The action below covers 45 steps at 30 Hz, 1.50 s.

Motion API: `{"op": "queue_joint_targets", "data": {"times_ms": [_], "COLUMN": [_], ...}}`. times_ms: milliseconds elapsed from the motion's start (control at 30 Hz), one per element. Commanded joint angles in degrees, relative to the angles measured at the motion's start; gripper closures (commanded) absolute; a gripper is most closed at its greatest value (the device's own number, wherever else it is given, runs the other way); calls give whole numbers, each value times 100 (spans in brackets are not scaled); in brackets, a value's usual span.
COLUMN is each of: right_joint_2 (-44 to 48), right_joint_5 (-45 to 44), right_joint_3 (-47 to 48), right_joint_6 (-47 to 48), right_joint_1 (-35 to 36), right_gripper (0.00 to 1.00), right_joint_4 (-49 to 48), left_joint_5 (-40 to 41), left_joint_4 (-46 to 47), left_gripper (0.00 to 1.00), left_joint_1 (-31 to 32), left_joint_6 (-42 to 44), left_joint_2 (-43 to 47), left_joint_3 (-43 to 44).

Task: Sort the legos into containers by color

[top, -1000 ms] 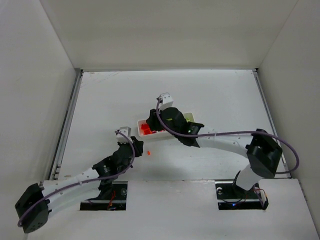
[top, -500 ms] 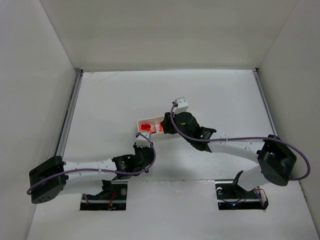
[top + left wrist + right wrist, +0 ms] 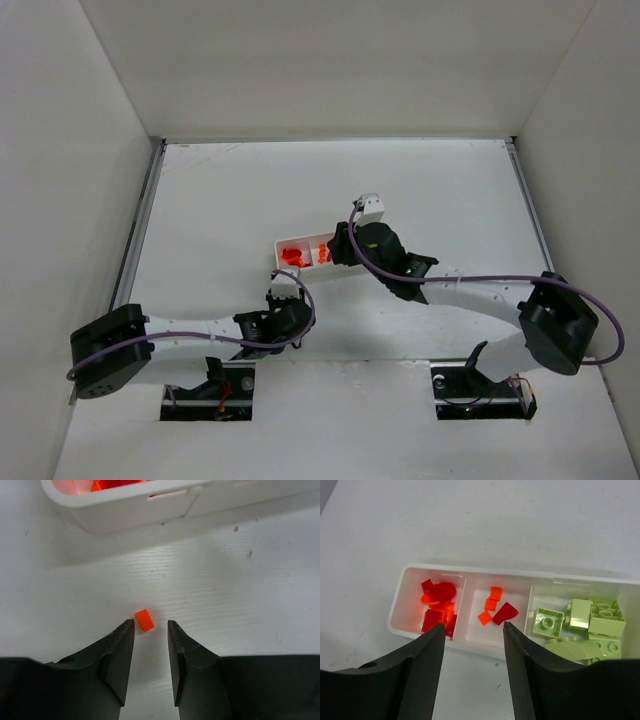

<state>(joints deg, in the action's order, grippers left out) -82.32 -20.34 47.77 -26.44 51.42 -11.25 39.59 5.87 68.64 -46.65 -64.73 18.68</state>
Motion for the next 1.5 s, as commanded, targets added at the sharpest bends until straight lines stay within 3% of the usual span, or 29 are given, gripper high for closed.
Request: {"op": "queue_joint_targets", "data": {"times_ms": [0, 300, 533, 700, 900, 1067, 1333, 1367, 1467], "right_joint_2": [234, 234, 559, 735, 718, 744, 612, 604, 586], "right_joint_5": [12, 12, -172, -67, 4, -14, -23, -49, -163], "right_joint_3": [-31, -83, -426, -672, -769, -787, -752, -751, -751], "right_joint_6": [-90, -116, -309, -669, -811, -802, -793, -793, -776], "right_joint_1": [-22, -84, -373, -760, -901, -901, -884, -884, -875], "right_gripper": [44, 44, 44, 44, 44, 44, 45, 45, 45], "right_joint_4": [-387, -449, -694, -835, -906, -915, -932, -932, -932], "left_joint_5": [39, 207, 154, -564, -1866, -2052, -1754, -1623, -1394], "left_joint_4": [195, 625, 898, 1565, 2120, 2103, 2085, 2076, 1796], "left_gripper": [70, 88, 89, 88, 86, 76, 38, 0, 0], "left_joint_1": [4, -171, -241, -1039, -2244, -2307, -2324, -2368, -2623], "left_joint_6": [-125, 59, 832, 1509, 1660, 1808, 1906, 1906, 1853], "left_joint_2": [-206, -172, 258, 181, -1145, -1736, -921, -684, -60], "left_joint_3": [22, 48, 566, 1093, 1972, 2421, 1887, 1685, 1228]}}
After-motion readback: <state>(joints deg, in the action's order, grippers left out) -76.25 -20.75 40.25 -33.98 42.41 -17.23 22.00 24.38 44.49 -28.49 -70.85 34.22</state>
